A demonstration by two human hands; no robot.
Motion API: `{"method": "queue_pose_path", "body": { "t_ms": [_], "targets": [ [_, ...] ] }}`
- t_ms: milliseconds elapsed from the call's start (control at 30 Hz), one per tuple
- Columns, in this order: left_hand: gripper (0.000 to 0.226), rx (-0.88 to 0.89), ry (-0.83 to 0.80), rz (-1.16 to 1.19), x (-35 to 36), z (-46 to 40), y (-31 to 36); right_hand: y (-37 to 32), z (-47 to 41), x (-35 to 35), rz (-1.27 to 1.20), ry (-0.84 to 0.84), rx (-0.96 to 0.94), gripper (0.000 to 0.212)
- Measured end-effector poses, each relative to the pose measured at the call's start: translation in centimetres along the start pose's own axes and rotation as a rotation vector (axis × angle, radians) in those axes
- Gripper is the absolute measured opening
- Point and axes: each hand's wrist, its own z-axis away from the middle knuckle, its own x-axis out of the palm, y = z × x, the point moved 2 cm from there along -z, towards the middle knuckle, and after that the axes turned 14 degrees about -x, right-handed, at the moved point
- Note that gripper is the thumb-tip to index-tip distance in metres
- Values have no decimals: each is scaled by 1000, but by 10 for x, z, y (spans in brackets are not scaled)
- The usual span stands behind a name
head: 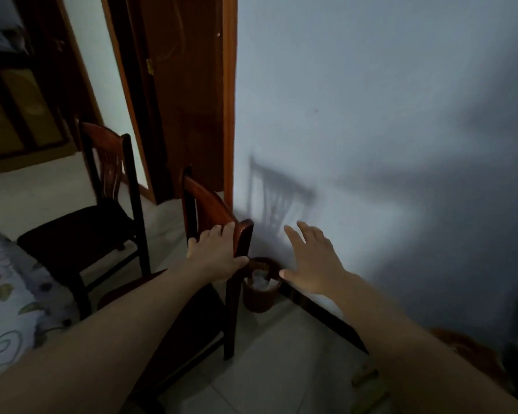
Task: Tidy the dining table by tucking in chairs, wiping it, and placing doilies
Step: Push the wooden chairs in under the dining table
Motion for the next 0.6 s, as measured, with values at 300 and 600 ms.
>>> {"method": "queue_pose_path", "body": {
  "t_ms": [300, 600],
  "targets": [
    [77, -338, -40, 20, 25, -107, 31, 92, -159, 8, -47, -144, -276, 82],
    [79, -546, -89, 91, 35, -196, 10, 81, -298, 34, 4, -222, -576, 87]
  ]
}}
